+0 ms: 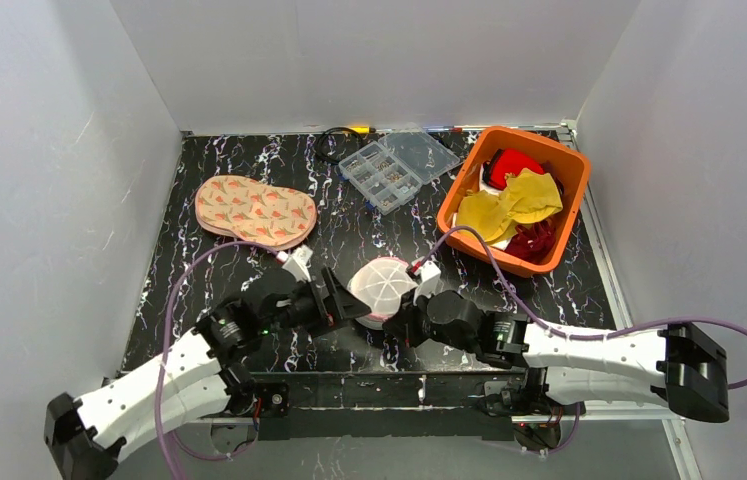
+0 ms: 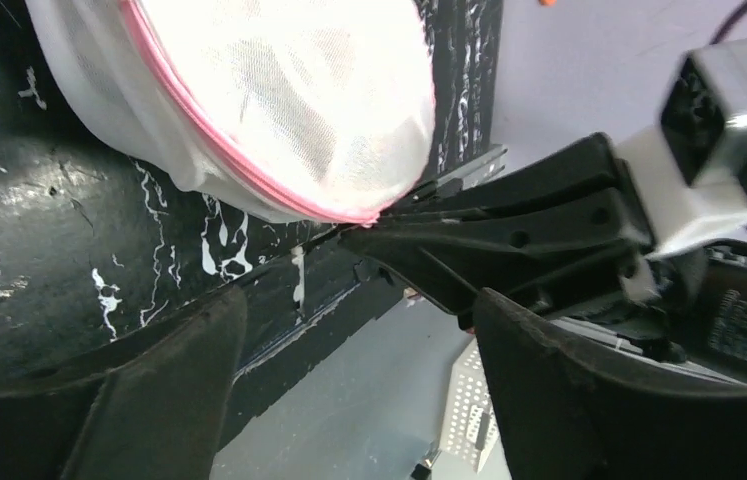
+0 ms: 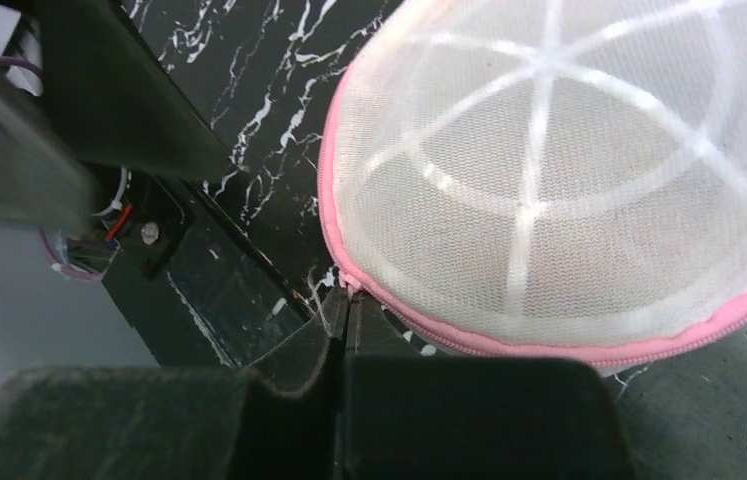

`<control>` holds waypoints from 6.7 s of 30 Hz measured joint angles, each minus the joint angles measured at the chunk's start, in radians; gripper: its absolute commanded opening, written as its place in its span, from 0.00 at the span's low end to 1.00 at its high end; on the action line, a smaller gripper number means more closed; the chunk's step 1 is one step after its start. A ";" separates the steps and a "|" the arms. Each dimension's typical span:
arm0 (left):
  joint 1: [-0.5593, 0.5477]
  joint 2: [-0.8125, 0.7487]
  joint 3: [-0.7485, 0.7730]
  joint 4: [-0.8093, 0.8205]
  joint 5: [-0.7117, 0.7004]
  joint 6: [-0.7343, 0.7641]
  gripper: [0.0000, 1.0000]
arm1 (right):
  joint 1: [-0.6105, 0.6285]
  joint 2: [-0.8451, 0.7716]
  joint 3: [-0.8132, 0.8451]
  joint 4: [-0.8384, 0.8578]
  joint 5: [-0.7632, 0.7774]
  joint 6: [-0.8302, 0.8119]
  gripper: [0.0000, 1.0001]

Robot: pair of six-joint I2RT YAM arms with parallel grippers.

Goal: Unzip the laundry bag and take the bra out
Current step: Unzip the laundry bag at the center of the board.

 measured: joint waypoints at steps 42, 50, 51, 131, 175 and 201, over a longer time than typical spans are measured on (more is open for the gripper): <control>-0.115 0.170 0.045 0.082 -0.343 -0.157 0.00 | 0.004 -0.173 0.021 -0.145 0.068 0.053 0.01; -0.105 0.159 0.105 0.002 -0.354 -0.076 0.00 | 0.006 -0.255 0.021 -0.274 0.162 0.082 0.01; -0.095 0.159 0.119 -0.010 -0.341 -0.057 0.00 | 0.006 -0.267 0.021 -0.289 0.175 0.081 0.01; 0.013 0.166 0.111 0.006 -0.186 -0.049 0.00 | 0.022 -0.201 0.042 -0.283 0.192 0.016 0.01; -0.109 0.268 0.090 0.011 -0.228 -0.160 0.48 | 0.029 0.009 0.100 -0.084 0.026 0.024 0.01; -0.078 0.238 0.145 -0.018 -0.302 -0.141 0.00 | 0.035 -0.143 0.133 -0.285 0.120 0.024 0.01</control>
